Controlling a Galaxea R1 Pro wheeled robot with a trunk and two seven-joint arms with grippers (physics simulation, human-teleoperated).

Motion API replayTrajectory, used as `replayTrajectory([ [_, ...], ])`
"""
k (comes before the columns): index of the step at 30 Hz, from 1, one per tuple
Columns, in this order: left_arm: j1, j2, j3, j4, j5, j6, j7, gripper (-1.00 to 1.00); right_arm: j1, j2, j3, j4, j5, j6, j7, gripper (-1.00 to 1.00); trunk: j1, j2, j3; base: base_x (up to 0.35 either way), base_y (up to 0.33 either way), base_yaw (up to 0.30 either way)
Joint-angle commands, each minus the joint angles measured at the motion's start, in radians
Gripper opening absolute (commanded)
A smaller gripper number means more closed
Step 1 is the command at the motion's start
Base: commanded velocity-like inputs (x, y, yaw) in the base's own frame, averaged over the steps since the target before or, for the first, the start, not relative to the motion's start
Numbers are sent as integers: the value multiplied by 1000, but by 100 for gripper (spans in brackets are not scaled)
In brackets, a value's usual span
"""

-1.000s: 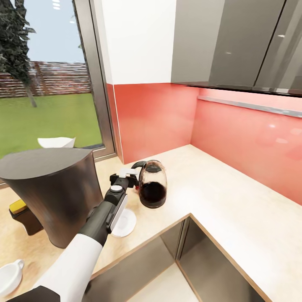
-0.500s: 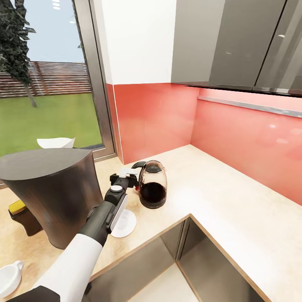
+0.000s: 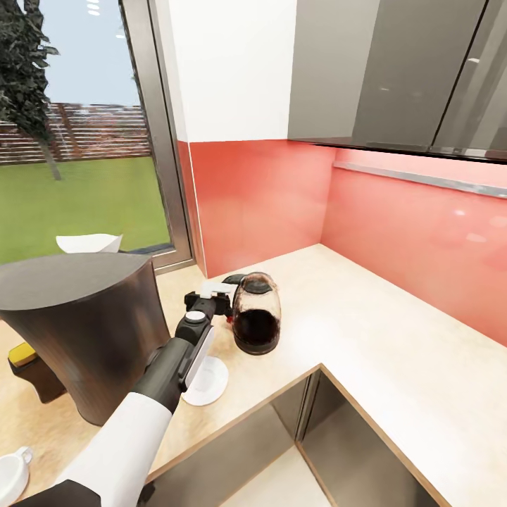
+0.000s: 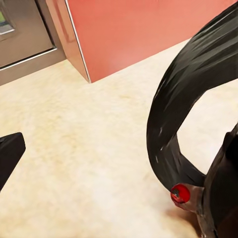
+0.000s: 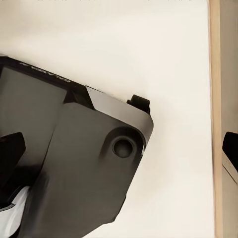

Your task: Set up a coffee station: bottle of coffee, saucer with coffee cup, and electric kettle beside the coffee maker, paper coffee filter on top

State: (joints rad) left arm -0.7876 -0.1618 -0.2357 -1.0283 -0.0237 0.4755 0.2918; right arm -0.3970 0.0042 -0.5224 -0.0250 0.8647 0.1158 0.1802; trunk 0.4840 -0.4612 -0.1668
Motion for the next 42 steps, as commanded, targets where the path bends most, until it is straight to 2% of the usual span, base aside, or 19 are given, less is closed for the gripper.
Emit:
replayTrajectory([
  [1,-1,0,-2,-1,-2,6,4,100,0,0,-8,-3,8,5,5,100,0,-2,-2,2,0,0],
  [42,-1,-1,-3,1,1,6,4,100,0,0,-8,-3,8,5,5,100,0,-2,-2,37,0,0],
])
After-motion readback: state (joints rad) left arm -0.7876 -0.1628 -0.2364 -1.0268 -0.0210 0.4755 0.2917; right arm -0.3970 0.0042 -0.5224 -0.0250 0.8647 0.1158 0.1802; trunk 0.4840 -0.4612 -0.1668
